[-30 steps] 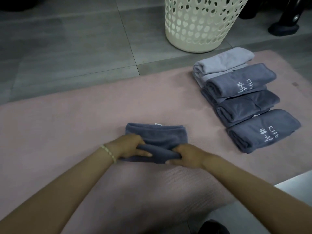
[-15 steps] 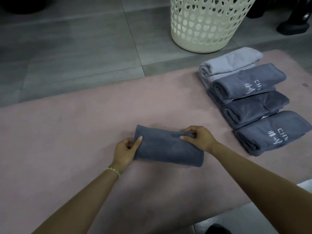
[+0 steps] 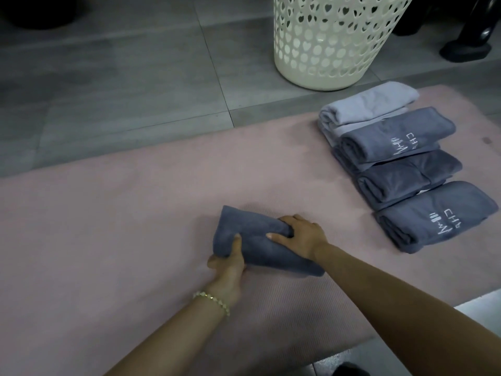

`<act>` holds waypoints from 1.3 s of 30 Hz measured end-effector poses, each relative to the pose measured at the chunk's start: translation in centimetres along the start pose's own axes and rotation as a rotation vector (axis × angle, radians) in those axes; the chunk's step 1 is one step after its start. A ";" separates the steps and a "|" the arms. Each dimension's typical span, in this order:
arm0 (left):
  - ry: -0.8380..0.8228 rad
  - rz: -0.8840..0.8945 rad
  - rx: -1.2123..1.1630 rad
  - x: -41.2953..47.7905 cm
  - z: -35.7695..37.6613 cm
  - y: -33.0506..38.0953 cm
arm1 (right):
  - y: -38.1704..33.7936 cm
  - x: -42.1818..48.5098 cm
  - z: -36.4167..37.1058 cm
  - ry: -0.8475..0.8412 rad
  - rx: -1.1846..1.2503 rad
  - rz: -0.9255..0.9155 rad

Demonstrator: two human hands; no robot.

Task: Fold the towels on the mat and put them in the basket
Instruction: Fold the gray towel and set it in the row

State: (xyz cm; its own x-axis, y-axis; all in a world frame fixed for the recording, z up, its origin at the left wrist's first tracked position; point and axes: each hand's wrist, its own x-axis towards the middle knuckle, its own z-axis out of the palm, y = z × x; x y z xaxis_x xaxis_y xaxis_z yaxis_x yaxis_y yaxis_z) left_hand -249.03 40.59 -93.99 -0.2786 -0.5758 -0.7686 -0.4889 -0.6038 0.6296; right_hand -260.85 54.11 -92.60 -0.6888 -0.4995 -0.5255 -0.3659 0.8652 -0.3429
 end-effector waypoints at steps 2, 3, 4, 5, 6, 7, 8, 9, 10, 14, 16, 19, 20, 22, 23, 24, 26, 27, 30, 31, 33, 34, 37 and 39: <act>-0.058 -0.031 -0.035 -0.4 0.4 -0.3 | -0.1 0.1 -0.1 -0.044 0.085 0.039; -0.094 -0.078 -0.054 -0.7 0.5 -0.2 | -0.3 -0.1 -0.2 -0.068 0.123 0.042; -0.146 -0.129 -0.060 -0.9 0.6 -0.4 | -0.4 -0.4 -0.3 -0.087 0.147 0.046; -0.199 -0.157 -0.058 -1.1 0.6 -0.6 | -0.5 -0.8 -0.3 -0.103 0.176 0.049; -0.226 -0.162 -0.042 -1.6 0.7 -0.7 | -0.5 -1.3 -0.1 -0.120 0.238 0.054; -0.240 -0.158 -0.030 -1.9 0.8 -0.9 | -0.5 -1.9 0.3 -0.140 0.331 0.049; -0.244 -0.153 -0.022 -2.1 0.8 -1.0 | -0.5 -2.7 0.9 -0.159 0.436 0.040; -0.243 -0.152 -0.022 -2.3 0.7 -1.2 | -0.6 -3.6 1.6 -0.169 0.532 0.020; -0.236 -0.140 -0.006 -2.4 0.6 -1.1 | -0.7 -4.4 2.3 -0.170 0.624 0.006; -0.359 0.030 0.135 -3.6 1.6 0.2 | 0.1 -6.8 1.8 -0.155 0.889 0.005; -0.451 0.105 0.130 -5.1 3.4 1.9 | 1.8 -7.2 -0.4 -0.103 0.957 0.031; -0.651 0.216 0.237 -7.7 7.4 4.7 | 4.7 -8.9 -4.4 -0.145 1.147 0.063; -0.710 0.261 0.293 -8.7 9.1 5.4 | 5.6 -9.5 -5.4 -0.169 1.265 0.019; -0.766 0.327 0.374 -10.8 13.2 6.2 | 7.2 -10.9 -7.4 -0.054 1.451 -0.049; -0.787 0.358 0.411 -11.8 15.5 6.4 | 8.1 -11.5 -8.2 0.062 1.519 -0.053; -0.822 0.393 0.443 -12.7 17.8 6.7 | 9.2 -11.9 -8.8 0.213 1.556 -0.033; -0.872 0.468 0.475 -13.8 22.0 6.9 | 11.9 -12.2 -9.7 0.532 1.556 0.057; -0.863 0.519 0.511 -13.9 23.6 6.8 | 13.3 -12.3 -10.2 0.661 1.555 0.089; -0.847 0.718 0.734 -13.5 26.3 5.5 | 17.6 -11.9 -10.8 0.874 1.603 0.191; -0.876 0.769 0.804 -13.2 27.0 4.9 | 18.9 -11.4 -11.0 0.905 1.625 0.251; -0.949 0.799 0.902 -12.8 28.4 3.6 | 21.1 -10.0 -11.0 0.931 1.662 0.416; -0.977 0.783 0.939 -12.6 29.1 3.0 | 22.0 -9.3 -10.8 0.931 1.676 0.497; -1.016 0.737 1.047 -11.5 31.0 1.0 | 23.8 -7.7 -9.3 0.918 1.553 0.651; -1.042 0.726 1.108 -10.7 31.9 -0.2 | 24.5 -7.2 -9.0 0.913 1.373 0.638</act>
State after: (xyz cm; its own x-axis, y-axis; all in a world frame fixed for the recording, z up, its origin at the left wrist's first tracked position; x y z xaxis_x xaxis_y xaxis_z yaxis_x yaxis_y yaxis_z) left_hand -272.27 64.46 -89.51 -0.8589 0.3157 -0.4033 -0.2018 0.5153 0.8329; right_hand -270.44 79.33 -90.23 -0.7742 0.4659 -0.4284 0.4845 0.0007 -0.8748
